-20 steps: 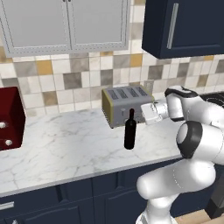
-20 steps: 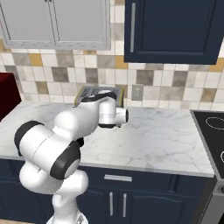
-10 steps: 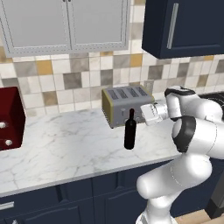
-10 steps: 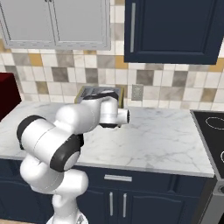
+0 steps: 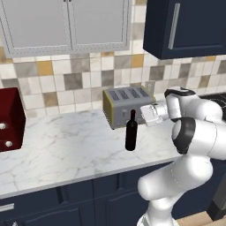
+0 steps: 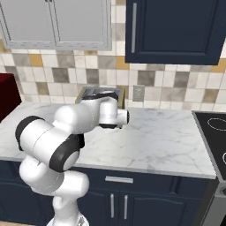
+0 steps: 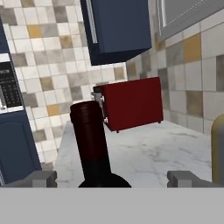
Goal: There is a wine glass and glass cup on the dining counter. Place the wine bottle next to the wine glass and the juice bottle next to the glass cup.
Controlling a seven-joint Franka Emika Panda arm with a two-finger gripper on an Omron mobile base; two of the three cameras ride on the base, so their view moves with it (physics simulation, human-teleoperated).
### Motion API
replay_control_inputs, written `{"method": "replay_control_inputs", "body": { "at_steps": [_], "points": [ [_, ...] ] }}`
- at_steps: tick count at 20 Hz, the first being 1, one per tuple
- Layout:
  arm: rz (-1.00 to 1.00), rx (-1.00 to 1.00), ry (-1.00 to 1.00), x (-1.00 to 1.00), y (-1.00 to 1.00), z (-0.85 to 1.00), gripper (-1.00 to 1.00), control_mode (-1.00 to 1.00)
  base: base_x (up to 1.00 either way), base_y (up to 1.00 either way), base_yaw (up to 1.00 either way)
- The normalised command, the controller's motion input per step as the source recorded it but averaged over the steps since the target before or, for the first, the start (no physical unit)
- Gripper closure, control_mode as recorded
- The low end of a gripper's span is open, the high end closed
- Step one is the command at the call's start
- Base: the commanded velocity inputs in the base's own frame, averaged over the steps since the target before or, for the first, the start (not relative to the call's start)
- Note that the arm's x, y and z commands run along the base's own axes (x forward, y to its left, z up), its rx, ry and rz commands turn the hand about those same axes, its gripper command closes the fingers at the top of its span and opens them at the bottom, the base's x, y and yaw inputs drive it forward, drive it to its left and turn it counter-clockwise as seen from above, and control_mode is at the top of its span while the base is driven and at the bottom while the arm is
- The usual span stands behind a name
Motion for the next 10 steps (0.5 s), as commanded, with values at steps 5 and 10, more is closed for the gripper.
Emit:
{"method": "replay_control_inputs", "body": {
  "at_steps": [5, 10],
  "points": [
    [0.00, 0.00, 0.00, -0.12, 0.07, 0.00, -1.00, -1.00, 0.00, 0.00, 0.00],
    [0.00, 0.00, 0.00, -0.07, 0.10, 0.00, -1.00, -1.00, 0.00, 0.00, 0.00]
  ]
}}
